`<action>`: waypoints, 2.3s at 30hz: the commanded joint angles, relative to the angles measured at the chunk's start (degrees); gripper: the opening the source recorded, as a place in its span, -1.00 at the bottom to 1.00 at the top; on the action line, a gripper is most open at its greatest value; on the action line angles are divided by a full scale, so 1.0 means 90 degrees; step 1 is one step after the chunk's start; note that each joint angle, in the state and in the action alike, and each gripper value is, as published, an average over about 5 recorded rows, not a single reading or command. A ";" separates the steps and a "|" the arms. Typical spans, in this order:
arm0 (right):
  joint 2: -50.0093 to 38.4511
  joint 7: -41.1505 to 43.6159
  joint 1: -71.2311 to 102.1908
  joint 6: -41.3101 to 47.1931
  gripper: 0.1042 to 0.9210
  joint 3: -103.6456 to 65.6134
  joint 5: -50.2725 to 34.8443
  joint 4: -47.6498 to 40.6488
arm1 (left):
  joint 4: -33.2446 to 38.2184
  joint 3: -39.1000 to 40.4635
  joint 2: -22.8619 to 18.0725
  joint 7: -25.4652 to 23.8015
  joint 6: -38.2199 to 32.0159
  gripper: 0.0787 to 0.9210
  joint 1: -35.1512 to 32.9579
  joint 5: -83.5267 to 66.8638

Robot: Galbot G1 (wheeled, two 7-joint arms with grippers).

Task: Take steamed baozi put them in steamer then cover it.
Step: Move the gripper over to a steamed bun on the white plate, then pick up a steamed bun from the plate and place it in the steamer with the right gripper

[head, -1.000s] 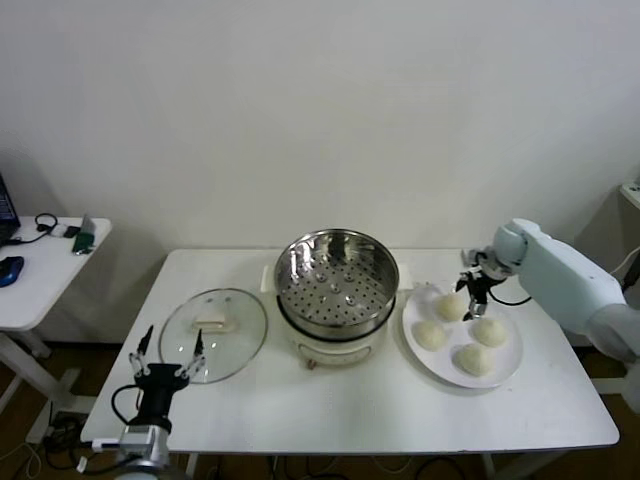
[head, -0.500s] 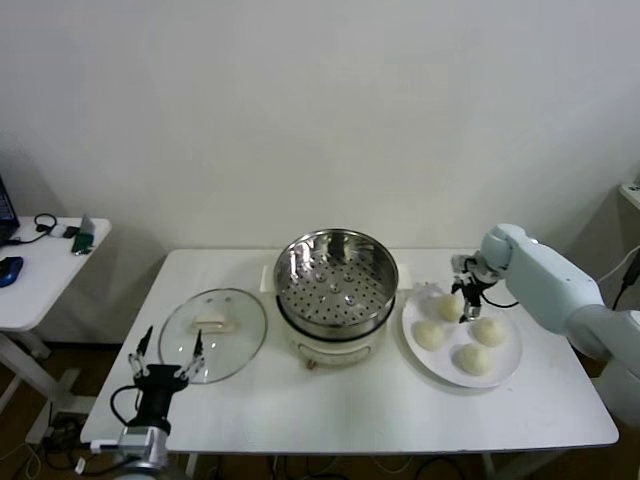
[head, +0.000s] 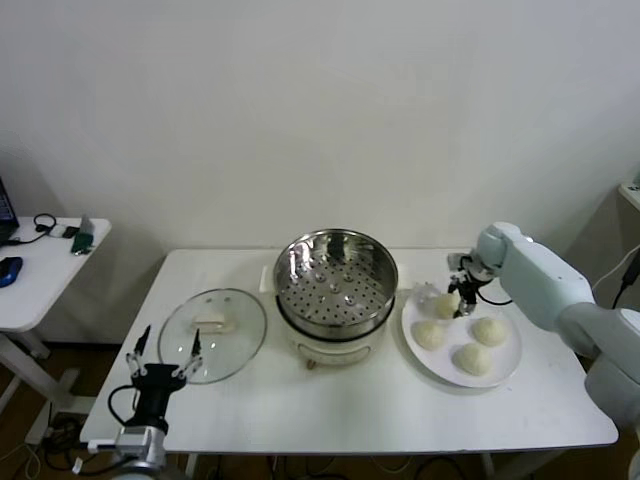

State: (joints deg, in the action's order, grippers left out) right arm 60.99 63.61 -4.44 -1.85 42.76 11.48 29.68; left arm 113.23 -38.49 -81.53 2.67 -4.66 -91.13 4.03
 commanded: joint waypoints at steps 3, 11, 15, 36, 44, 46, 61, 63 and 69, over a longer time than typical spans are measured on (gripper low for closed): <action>-0.0010 0.0028 -0.0127 -0.0056 0.34 0.0090 -0.0051 0.0071 | -0.0005 -0.0021 0.0008 -0.0003 -0.0004 0.77 -0.0023 -0.0020; -0.0257 0.0204 -0.1286 -0.0318 0.36 0.1346 -0.0918 0.0741 | 0.0049 -0.0090 0.0025 -0.0015 -0.0024 0.77 -0.0117 -0.0096; -0.0276 0.0283 -0.2203 -0.0405 0.36 0.2269 -0.1705 0.1249 | 0.0085 -0.0126 0.0047 -0.0057 -0.0040 0.77 -0.0165 -0.0138; 0.1770 0.0664 -0.4158 -0.2211 0.38 0.3786 -0.0992 0.2704 | 0.0238 -0.0012 0.0174 -0.0009 -0.0004 0.77 -0.0273 -0.0145; 0.2521 0.0550 -0.2990 -0.2856 0.38 0.2998 0.0873 0.2253 | 0.0365 -0.0087 0.0254 -0.0010 0.0020 0.77 -0.0386 -0.0238; 0.2643 0.0529 -0.2762 -0.2959 0.38 0.2889 0.1159 0.2117 | 0.0371 -0.0093 0.0250 -0.0009 0.0024 0.77 -0.0382 -0.0234; 0.2865 0.0366 -0.1885 -0.3286 0.41 0.2449 0.2451 0.1501 | 0.0397 -0.0060 0.0204 -0.0017 0.0053 0.77 -0.0364 -0.0183; 0.2858 0.0367 -0.1846 -0.3276 0.41 0.2444 0.2440 0.1476 | 0.0378 -0.0069 0.0206 -0.0017 0.0047 0.77 -0.0373 -0.0187; 0.2851 0.0344 -0.1749 -0.3195 0.43 0.2446 0.2334 0.1429 | 0.0351 -0.0072 0.0195 -0.0018 0.0045 0.77 -0.0377 -0.0196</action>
State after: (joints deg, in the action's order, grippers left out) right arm 85.78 66.77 -21.82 -29.91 65.57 29.89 43.53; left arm 116.38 -39.14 -79.73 2.50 -4.24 -94.51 2.33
